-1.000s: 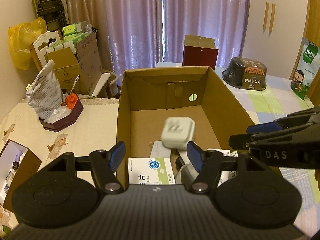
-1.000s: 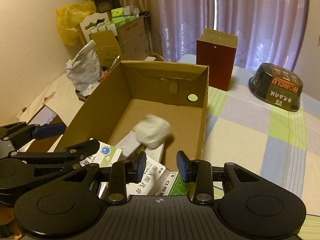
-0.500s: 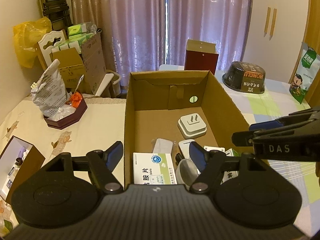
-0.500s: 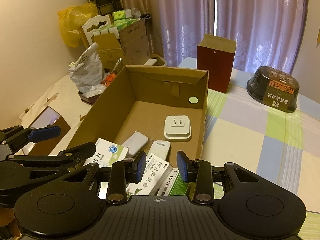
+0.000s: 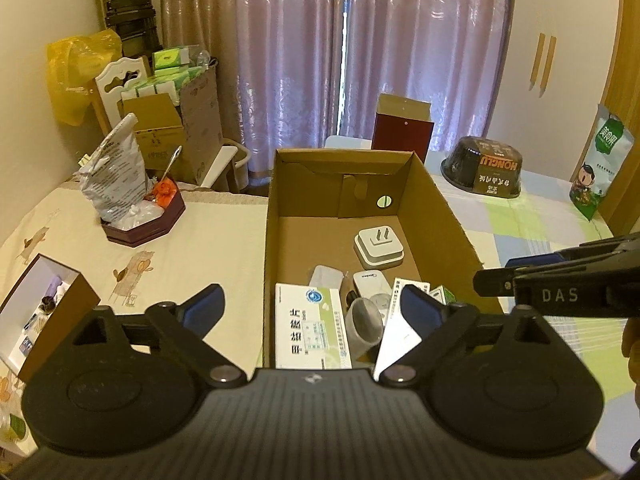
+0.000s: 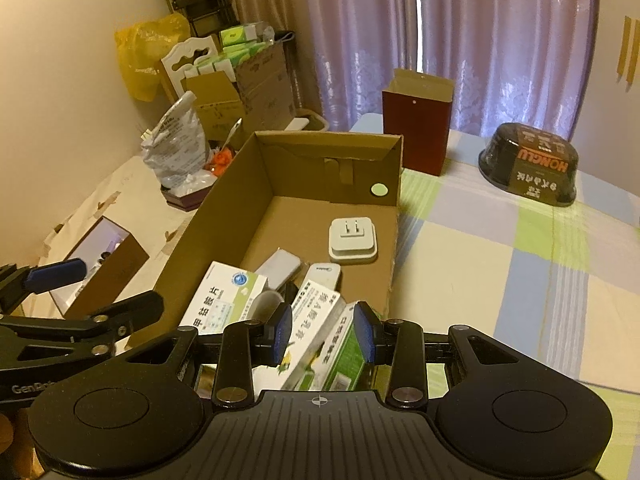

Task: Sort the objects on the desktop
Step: 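Withdraw both tools up and away from the cardboard box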

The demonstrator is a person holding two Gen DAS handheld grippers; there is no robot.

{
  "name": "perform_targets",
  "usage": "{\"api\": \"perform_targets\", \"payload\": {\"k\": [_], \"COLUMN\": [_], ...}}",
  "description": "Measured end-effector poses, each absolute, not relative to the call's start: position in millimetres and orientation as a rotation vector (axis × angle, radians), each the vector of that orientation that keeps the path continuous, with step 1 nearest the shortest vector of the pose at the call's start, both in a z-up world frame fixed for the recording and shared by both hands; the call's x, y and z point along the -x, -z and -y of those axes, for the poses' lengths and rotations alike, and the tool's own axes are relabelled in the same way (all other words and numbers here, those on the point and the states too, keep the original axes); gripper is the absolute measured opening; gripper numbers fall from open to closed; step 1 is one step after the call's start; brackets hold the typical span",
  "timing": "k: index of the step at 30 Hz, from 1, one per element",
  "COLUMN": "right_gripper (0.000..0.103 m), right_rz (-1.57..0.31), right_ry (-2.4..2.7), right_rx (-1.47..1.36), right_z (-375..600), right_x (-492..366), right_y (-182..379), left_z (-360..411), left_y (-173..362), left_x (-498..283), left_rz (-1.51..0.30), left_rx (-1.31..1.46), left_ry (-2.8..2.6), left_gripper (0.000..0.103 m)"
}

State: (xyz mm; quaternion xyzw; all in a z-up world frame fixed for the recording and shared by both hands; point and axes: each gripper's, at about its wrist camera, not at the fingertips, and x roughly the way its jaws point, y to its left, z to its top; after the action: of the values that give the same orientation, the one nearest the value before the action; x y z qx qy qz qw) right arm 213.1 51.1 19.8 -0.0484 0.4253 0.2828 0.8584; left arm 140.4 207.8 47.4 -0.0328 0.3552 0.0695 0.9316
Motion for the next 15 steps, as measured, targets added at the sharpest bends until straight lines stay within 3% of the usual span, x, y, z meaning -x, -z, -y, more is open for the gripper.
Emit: {"api": "perform_targets", "payload": {"k": [4,5,6,15], "right_gripper": [0.042,0.075,0.094,0.094], "right_rz": [-0.893,-0.883,-0.871,-0.861], "right_ry": [-0.591,-0.588,-0.586,-0.595], "right_rx": [0.089,0.083,0.076,0.078], "right_z": [-43,-41,-39,-26], "right_x": [-202,-198,-193,-165], "right_y": [-26,-28,-30,-41], "left_z": [-206,-206,-205,-204], "left_y": [-52,-53,-54,-55], "left_x": [-121,-117,-112,-72], "left_rz": [-0.726,-0.728,-0.729,-0.748], "left_rx": [0.084,0.087,0.088,0.113], "left_ry": [-0.147,-0.148,-0.149,-0.175], "left_gripper": [0.099,0.099,0.099,0.102]}}
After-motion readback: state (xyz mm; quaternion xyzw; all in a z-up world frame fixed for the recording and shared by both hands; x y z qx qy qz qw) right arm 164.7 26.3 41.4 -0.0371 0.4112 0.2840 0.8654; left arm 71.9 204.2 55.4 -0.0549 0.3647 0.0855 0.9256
